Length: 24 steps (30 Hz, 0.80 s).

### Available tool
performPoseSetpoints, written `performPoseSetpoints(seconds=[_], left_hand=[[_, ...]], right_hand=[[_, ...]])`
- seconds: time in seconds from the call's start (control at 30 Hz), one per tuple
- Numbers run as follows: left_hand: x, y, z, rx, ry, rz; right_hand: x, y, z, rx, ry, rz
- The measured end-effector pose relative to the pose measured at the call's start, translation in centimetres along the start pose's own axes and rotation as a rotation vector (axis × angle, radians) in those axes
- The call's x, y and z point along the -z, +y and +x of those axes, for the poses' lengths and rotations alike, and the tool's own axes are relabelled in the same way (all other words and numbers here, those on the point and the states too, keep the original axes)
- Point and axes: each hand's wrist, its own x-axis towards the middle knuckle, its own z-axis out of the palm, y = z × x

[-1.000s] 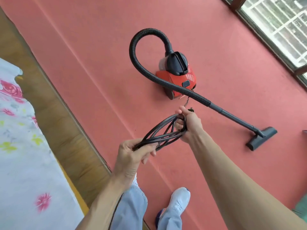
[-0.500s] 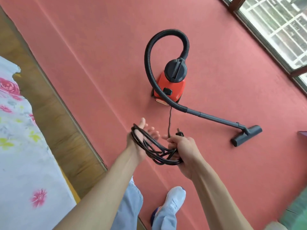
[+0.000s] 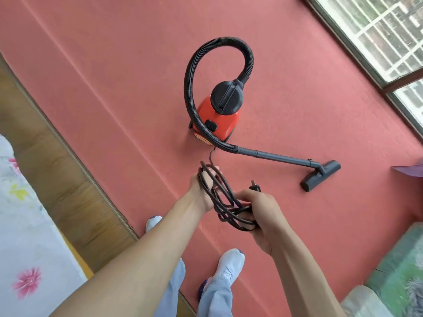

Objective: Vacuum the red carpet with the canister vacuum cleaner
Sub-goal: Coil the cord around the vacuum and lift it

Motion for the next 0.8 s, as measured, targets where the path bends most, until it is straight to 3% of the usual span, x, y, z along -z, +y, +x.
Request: performPoseSetpoints(seconds=[0.17, 0.33, 0.53, 0.63, 0.8], left_hand=[[0.4, 1.1, 0.2, -0.048, 0.095, -0.049], [1.3, 2.9, 0.4, -0.090, 0.185, 0.001], [1.2, 7.2, 0.6, -0.025, 0.132, -0.104], [1.6, 9.1, 0.8, -0.071, 0.063, -0.261], [0.8, 11.8, 3.2, -0.151, 0.090, -0.439]], right_hand=[[0.3, -0.4, 3.1, 0.066, 0.414, 0.137], [-0.5, -2.1, 7.8, -0.054, 0.533, 0.475], [-2.2, -3.4, 15.4, -0.236, 0.384, 0.601], [-4.3, -4.4, 18.3, -0.298, 0.243, 0.666], [-7.4, -6.6, 22.7, -0.380, 0.091, 0.687]])
